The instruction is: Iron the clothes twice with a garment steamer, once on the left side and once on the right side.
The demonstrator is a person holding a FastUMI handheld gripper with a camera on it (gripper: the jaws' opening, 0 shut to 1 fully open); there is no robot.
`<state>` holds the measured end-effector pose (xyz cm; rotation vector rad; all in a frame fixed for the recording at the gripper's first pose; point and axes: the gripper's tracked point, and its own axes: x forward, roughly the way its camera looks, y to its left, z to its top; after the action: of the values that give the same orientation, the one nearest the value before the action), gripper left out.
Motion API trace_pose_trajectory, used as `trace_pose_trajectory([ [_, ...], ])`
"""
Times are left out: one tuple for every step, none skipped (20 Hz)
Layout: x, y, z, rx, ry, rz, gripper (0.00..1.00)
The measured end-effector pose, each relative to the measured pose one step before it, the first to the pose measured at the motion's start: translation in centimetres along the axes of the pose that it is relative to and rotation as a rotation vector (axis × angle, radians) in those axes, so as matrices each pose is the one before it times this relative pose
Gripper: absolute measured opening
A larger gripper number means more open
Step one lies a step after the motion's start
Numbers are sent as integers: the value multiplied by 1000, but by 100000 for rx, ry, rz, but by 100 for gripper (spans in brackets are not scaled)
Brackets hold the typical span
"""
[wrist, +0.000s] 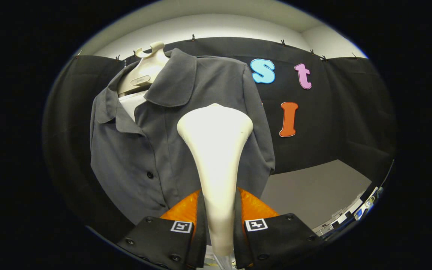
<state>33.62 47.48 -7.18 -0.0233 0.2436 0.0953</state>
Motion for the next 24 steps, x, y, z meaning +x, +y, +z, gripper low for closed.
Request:
trace_pose_trajectory([
  [101, -43, -101, -190, -8, -96, 38],
  [210, -89, -124, -360, 13, -214, 37],
  [104, -37, -152, -711, 255, -266, 37],
  [-24, 13, -341, -764, 491, -97, 37],
  [31, 67, -305, -406, 678, 16, 37],
  [25, 42, -469, -202, 952, 216, 37],
  [14, 57, -449, -3, 799, 134, 37],
  [68, 36, -398, -22, 738, -30, 38],
  [36, 29, -412, -108, 640, -95, 37],
  [63, 47, -427, -275, 639, -78, 37],
  [10, 6, -458, -411, 786, -35, 37],
  [153, 85, -551, -351, 944, 165, 37],
  [-11, 129, -539, 31, 936, 229, 38],
  [88, 67, -535, 274, 821, 82, 38],
  [130, 105, -600, -124, 1021, 85, 38],
  [139, 28, -569, -330, 968, 95, 38],
  [69, -13, -665, -366, 1034, 50, 38],
  [140, 76, -649, -216, 1215, 8, 38],
  [126, 51, -749, -280, 1433, 63, 38],
  [186, 33, -715, -174, 1385, -19, 38],
  [55, -71, -718, -228, 1414, 5, 38],
  [77, -35, -828, -185, 1227, -13, 38],
  [152, 15, -453, -231, 1138, 44, 38],
  [155, 56, -595, -315, 961, 97, 37],
])
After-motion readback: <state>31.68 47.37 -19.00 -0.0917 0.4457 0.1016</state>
